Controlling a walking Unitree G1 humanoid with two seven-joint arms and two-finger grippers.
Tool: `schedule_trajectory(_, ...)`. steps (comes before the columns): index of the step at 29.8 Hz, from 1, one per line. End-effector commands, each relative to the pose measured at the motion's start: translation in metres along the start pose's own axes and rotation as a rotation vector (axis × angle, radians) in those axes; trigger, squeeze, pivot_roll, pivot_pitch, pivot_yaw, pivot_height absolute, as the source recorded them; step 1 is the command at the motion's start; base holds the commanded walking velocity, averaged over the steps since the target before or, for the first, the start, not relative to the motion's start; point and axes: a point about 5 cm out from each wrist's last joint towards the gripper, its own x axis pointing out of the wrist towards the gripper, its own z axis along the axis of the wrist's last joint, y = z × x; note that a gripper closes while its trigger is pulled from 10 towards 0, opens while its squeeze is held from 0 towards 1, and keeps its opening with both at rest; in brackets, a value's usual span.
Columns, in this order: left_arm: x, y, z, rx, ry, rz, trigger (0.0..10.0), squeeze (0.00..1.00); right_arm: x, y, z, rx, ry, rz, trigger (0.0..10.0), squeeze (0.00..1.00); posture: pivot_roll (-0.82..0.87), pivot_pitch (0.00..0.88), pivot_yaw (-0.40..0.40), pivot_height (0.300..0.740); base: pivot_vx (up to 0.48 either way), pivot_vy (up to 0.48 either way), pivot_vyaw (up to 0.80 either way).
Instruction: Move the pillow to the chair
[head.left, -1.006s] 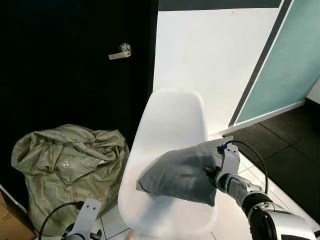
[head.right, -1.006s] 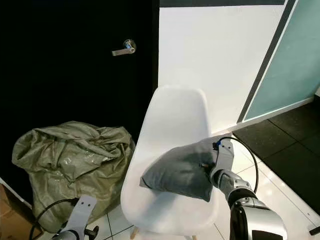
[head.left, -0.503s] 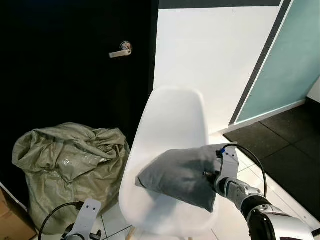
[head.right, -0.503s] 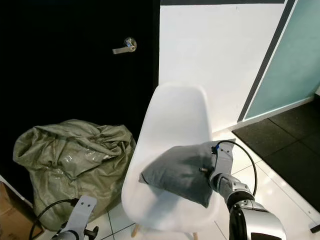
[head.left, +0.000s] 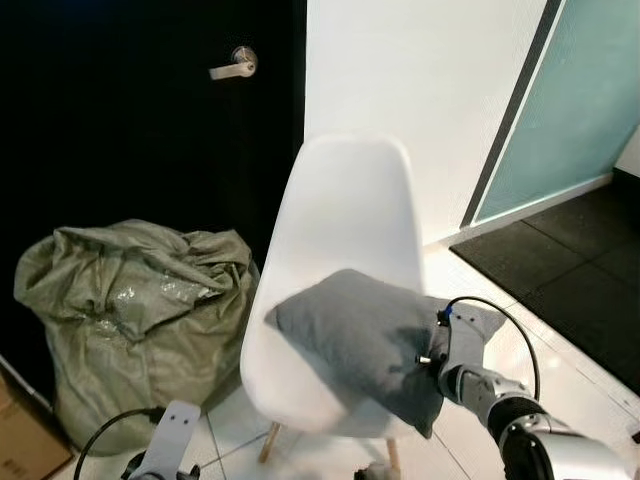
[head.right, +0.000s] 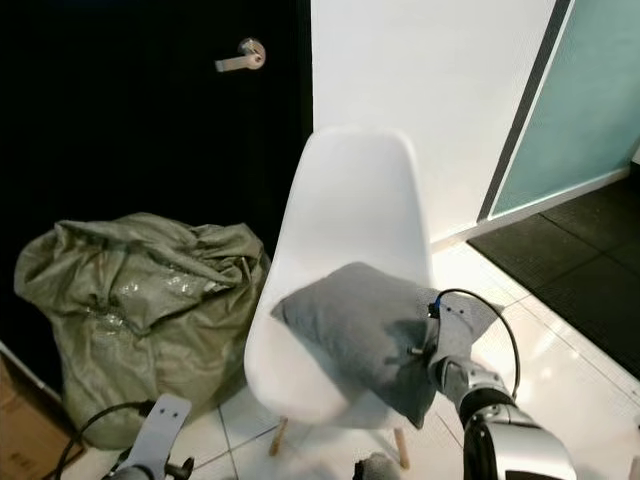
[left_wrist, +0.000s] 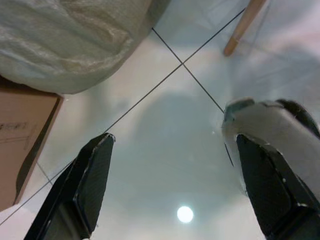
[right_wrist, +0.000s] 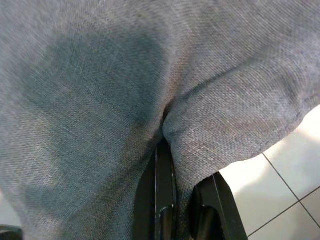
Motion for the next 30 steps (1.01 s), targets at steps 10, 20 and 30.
schedule_trajectory(10, -0.002, 0.001, -0.008, 0.014, 0.011, -0.008, 10.0, 0.0, 0.0, 0.009, -0.002, -0.122, 0.056, 0.065, 10.0, 0.0, -0.07, 0.084, -0.02, 0.564, 0.0, 0.0, 0.0)
schedule_trajectory(20, -0.002, 0.001, -0.009, 0.02, 0.017, -0.01, 10.0, 0.0, -0.001, 0.052, 0.016, -0.171, -0.024, 0.353, 10.0, 0.0, -0.06, 0.082, -0.019, 0.539, 0.0, 0.0, 0.0)
schedule_trajectory(30, -0.003, -0.001, -0.012, 0.024, 0.025, -0.013, 10.0, 0.0, -0.001, 0.055, 0.011, -0.312, 0.029, 0.379, 10.0, 0.0, -0.06, 0.073, -0.019, 0.519, 0.0, 0.0, 0.0)
